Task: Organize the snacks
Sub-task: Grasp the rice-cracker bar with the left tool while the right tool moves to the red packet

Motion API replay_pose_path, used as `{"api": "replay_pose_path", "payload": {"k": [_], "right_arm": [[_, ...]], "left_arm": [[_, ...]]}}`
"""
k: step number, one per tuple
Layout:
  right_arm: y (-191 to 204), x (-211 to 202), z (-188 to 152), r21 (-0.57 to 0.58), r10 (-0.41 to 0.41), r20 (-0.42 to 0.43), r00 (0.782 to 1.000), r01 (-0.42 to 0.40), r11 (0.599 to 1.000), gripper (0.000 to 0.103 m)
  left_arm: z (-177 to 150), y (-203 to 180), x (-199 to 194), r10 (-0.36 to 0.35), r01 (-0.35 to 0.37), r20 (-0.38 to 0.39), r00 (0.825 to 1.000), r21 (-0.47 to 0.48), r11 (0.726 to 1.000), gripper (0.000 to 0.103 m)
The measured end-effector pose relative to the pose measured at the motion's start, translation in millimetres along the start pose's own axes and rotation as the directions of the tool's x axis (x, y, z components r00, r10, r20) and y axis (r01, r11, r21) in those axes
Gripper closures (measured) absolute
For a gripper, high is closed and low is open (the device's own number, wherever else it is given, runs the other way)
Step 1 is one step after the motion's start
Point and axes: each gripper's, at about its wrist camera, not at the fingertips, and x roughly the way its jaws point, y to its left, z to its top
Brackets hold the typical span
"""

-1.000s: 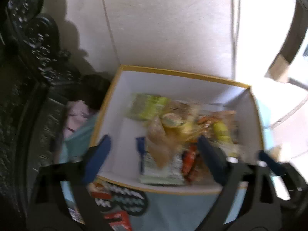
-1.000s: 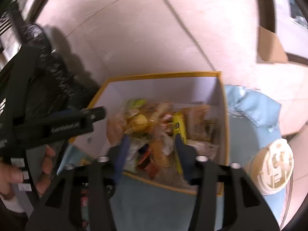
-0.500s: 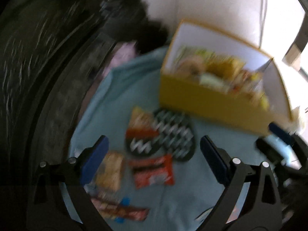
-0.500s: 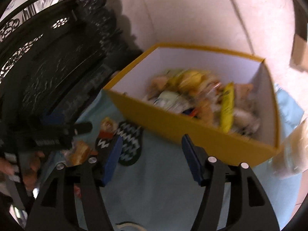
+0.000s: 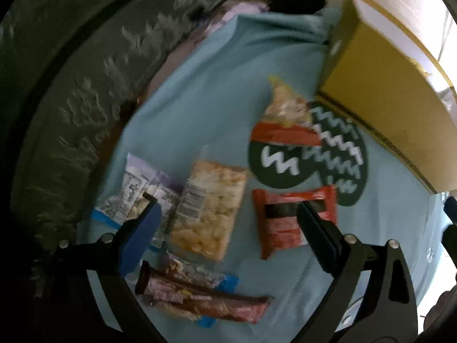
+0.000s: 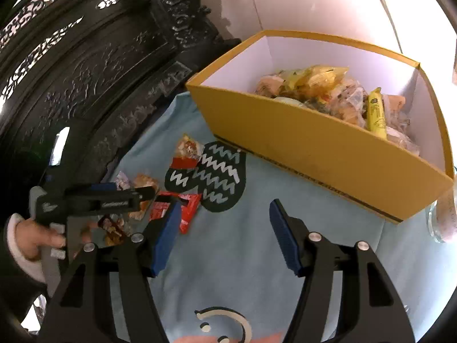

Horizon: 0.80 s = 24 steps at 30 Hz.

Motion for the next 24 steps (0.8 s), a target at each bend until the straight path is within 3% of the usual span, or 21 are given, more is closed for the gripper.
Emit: {"api": "replay_pose_path", "payload": {"k": [5,7,11,17,24], "right_arm": [[5,4,0,-0.004,0.021,-0.016,1.000,-0.021,1.000,0.038],[7,6,2,-0.006,0.028,-0.025,0.999,-0.028,1.000,0.038],[14,17,7,-0.013,0.034,-0.043,0.998,-0.035,0.999,0.038],[41,46,25,-0.062,0.062,-0.068,0.996,-0.066,0.996,0.038],[64,99,55,-0.091,0.046,-0.101,0.994,-0.056,0.994,0.038]], "left_arm": [[4,29,25,-0.013,0.012,-0.012,1.000,-0.076,0.997,0.014],[5,29,23,-0.005,0.006,0.019,1.000,-0.043,0.999,0.021],[5,23,19,0.040,-0.042,0.059,0.997,0.032,0.999,0.054],[-14,9,2,-0.085,0.085,0.016,0.996,0.011,0.996,0.055],[-57,-19,-23,-0.124,0.124,0.004,0.992,0.070,0.990,0.055]]}}
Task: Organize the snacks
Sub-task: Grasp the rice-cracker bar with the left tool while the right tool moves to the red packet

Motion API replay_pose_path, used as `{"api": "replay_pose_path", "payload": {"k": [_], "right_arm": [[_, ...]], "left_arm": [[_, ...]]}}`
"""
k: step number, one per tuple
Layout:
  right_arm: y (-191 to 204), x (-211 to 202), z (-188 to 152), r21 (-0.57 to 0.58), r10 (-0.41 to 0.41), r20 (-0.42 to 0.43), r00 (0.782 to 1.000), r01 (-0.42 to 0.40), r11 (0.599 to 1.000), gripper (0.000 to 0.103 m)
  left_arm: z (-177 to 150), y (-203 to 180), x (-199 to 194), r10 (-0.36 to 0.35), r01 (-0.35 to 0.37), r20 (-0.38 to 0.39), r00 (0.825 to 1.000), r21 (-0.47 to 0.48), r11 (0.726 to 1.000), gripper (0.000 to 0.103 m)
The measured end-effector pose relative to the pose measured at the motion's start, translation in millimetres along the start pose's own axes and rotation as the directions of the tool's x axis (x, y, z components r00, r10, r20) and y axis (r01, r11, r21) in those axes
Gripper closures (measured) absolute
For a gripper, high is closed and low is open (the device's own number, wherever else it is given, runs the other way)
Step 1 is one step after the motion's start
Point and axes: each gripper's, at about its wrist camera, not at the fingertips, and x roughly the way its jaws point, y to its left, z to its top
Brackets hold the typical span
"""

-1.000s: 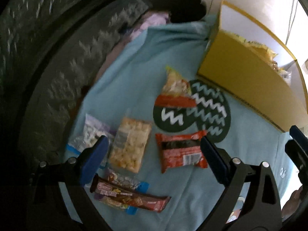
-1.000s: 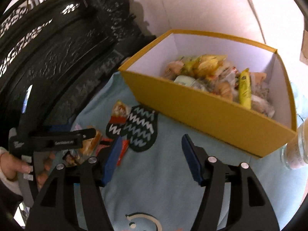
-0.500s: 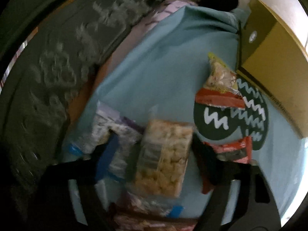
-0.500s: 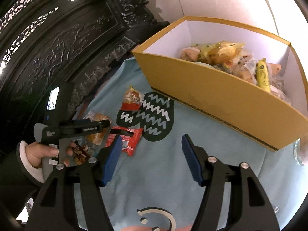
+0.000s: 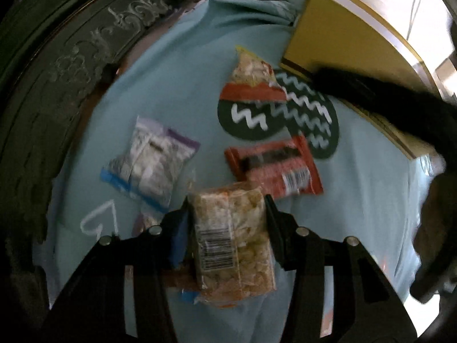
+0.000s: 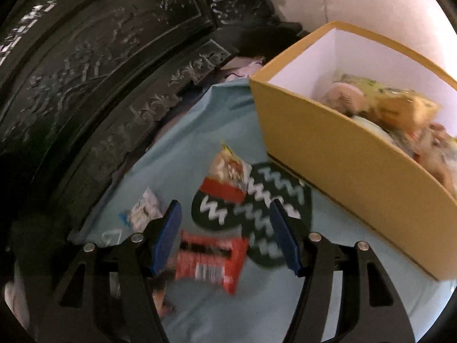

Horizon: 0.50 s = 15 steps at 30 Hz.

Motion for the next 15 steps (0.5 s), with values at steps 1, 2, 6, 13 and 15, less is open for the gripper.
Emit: {"api": "replay_pose_path", "payload": {"k": [1,2,6,13,15], "right_arm": [[1,6,3,0.003,-0.006,-0.008,1.000,0.006,1.000,0.038],[4,17,9,-0.002,-0.012,-0.020,1.000,0.012,1.000,0.038],[20,55,18,-0.069,-0.074,-0.049,0.996,0.070,0.995,0.038],[19,81,12,-0.130,-0.142,-0.127,0.982,0.125,0.983,0.094],[8,56,9,-0.088,-0.093,-0.097,0.991,0.084,0.993,0.094]], "left_arm": [[-4,0,-3,-0.003,0.003,0.004,1.000,0.000,1.000,0.055],[-7,2,-5,-0.002,0.002,0.004,1.000,-0.001,1.000,0.055],[-15,13,-10,-0.001,0.001,0.003,1.000,-0.016,1.000,0.055],[-9,20,-14,-0.002,0.003,0.014,1.000,-0.039,0.999,0.055],[-8,24,-17,-0.008,0.009,0.023,1.000,-0.045,0.999,0.055]]}}
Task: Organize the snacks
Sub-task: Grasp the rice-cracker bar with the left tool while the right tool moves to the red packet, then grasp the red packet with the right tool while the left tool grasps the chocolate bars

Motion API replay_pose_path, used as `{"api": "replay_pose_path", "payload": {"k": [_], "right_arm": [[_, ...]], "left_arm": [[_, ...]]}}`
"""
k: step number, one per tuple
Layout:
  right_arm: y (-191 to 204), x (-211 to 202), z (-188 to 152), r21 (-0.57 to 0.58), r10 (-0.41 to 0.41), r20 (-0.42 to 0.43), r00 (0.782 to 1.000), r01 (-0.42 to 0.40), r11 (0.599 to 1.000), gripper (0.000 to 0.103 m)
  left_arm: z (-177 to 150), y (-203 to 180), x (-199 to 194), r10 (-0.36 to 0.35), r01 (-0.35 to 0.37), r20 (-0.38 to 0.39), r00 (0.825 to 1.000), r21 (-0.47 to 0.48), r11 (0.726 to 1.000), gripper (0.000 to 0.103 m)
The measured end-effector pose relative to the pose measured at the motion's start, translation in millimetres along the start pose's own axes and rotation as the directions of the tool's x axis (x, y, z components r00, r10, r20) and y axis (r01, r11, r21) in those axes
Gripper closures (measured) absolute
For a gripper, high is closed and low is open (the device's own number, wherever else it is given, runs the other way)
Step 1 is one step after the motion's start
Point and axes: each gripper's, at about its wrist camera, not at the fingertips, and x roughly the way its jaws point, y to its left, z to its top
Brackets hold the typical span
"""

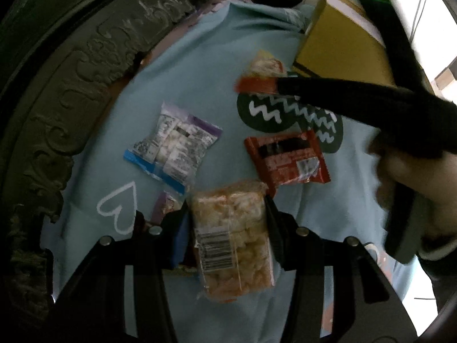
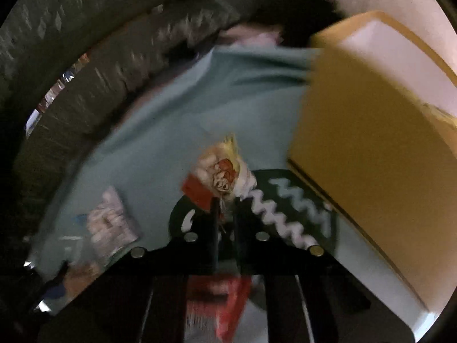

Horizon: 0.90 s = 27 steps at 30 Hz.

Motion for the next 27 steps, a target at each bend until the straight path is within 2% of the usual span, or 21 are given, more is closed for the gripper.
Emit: {"api": "replay_pose_path", "payload": {"k": [7,16,21,25,27], "right_arm": [[-48,-85,-45,0.122,0.068,0.114,0.991,-0.082,0.989,0.094],[-78,-160,-85,0.203,0.030,0.201,0.979,-0.071,0.977,0.094],[-97,-204,-87,0.246,0.005,0.296,0.955,-0.082,0.966,0.094],[-118,-231,-79,0.283,-0.031,0.368,0.929,-0.080,0.956,0.094],[-131,-239,-72,0.311,-0.078,0.392,0.917,-0.053,0.949,0.094]], "left_arm": [[3,-22,-19,-0.021,0.020,0.031,0.999,0.061,0.998,0.056],[26,-77,-44,-0.065,0.047,0.097,0.993,0.176,0.983,0.056],[49,-112,-61,-0.108,0.076,0.133,0.985,0.225,0.971,0.056],[89,-147,-81,-0.153,0.090,0.211,0.965,0.278,0.956,0.056],[114,-165,-87,-0.170,0.093,0.240,0.956,0.301,0.949,0.056]]}}
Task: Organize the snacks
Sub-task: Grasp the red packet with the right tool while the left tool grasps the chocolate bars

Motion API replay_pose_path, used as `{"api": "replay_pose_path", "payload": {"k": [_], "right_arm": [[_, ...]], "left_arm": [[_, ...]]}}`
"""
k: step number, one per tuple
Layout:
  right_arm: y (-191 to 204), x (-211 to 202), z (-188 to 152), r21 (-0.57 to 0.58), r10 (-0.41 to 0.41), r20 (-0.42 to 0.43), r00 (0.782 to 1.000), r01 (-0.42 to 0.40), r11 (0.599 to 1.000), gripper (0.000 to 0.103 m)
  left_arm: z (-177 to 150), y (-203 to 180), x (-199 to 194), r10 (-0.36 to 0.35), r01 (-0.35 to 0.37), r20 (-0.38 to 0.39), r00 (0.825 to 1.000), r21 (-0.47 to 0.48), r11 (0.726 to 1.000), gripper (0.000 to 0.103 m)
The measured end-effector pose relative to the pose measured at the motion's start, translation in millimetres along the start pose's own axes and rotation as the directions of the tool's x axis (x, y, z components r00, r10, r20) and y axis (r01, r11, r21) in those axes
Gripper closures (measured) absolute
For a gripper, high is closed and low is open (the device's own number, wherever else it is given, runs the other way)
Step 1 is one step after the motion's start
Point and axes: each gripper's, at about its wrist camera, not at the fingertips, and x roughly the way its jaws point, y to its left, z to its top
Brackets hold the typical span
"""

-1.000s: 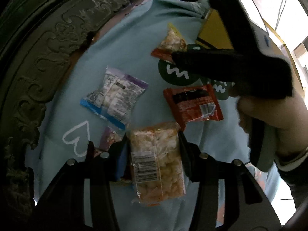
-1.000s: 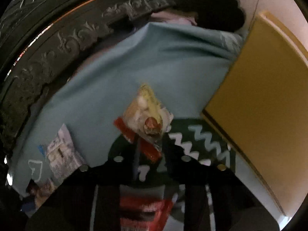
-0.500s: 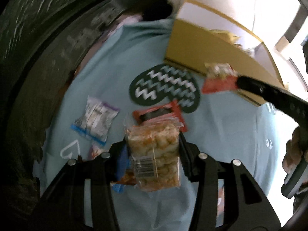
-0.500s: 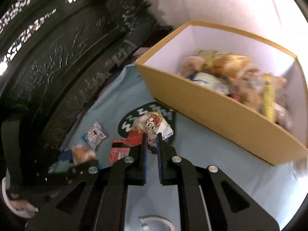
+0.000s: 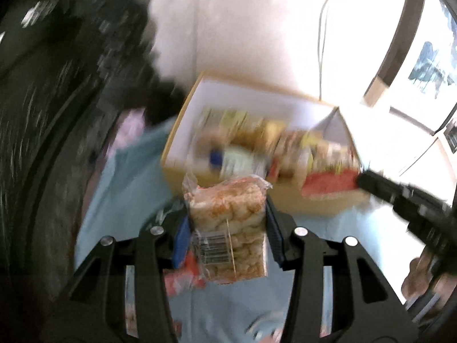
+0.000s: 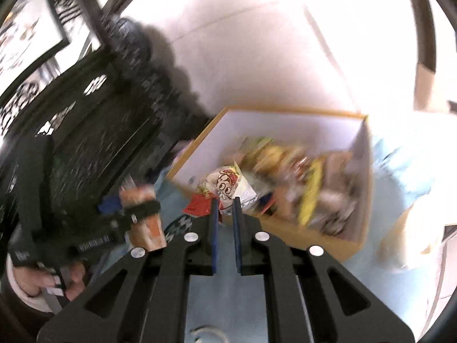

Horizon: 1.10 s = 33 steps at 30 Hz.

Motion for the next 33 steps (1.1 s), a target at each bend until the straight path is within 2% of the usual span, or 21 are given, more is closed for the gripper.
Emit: {"api": "replay_pose_path", "payload": {"k": [3,4,5,6,7,8,10,13,18,22,25,28,31,33], "right_arm": [[-18,3,19,0.048,-0.043,0.037,0.998,0.042,0.998,0.092],[-23,9,24,0.054,-0.082,0.041,0.996,0.080,0.995,0.087],[-26,14,25,0.059,-0.115,0.039,0.993,0.112,0.992,0.082],[-29,19,24,0.065,-0.147,0.031,0.989,0.145,0.987,0.065],[-32,20,22,0.072,-0.181,0.030,0.983,0.179,0.981,0.051],[-32,18,17,0.076,-0.201,0.050,0.978,0.197,0.978,0.049],[-28,14,6,0.039,-0.178,0.063,0.982,0.176,0.984,0.048],[-20,14,-13,-0.002,-0.151,0.052,0.987,0.151,0.988,0.048],[-1,24,-40,-0.064,-0.079,-0.013,0.997,0.078,0.995,0.048],[24,38,-57,-0.140,0.004,-0.088,0.996,-0.016,0.990,0.048],[47,56,-74,-0.208,0.078,-0.153,0.985,-0.109,0.972,0.048],[73,80,-94,-0.255,0.133,-0.243,0.961,-0.196,0.947,0.047],[95,106,-112,-0.298,0.129,-0.311,0.942,-0.225,0.928,0.045],[108,122,-121,-0.316,0.125,-0.335,0.934,-0.237,0.919,0.042]], "left_arm": [[45,-18,19,-0.029,0.028,0.020,0.999,0.026,0.999,0.055],[59,-24,31,-0.034,0.034,0.008,0.999,0.026,0.999,0.052],[68,-27,41,-0.031,0.032,-0.007,0.999,0.023,0.999,0.027],[73,-29,49,-0.006,0.007,-0.021,1.000,0.021,1.000,0.008],[75,-30,53,0.043,-0.042,-0.020,0.999,0.029,0.999,0.007],[74,-29,53,0.058,-0.057,-0.018,0.998,0.040,0.998,0.007],[63,-21,51,0.051,-0.050,-0.020,0.999,0.058,0.997,0.007],[37,-1,50,0.085,-0.083,-0.045,0.995,0.036,0.996,0.007],[-25,46,42,0.114,-0.128,-0.110,0.987,-0.122,0.984,0.007],[-83,68,32,0.177,-0.210,-0.188,0.966,-0.176,0.962,0.007],[-121,81,25,0.224,-0.269,-0.234,0.946,-0.179,0.947,0.007],[-151,99,22,0.256,-0.318,-0.278,0.926,-0.209,0.925,0.007],[-173,119,19,0.265,-0.353,-0.320,0.910,-0.257,0.900,0.007],[-183,126,17,0.260,-0.358,-0.331,0.907,-0.281,0.891,0.007]]}}
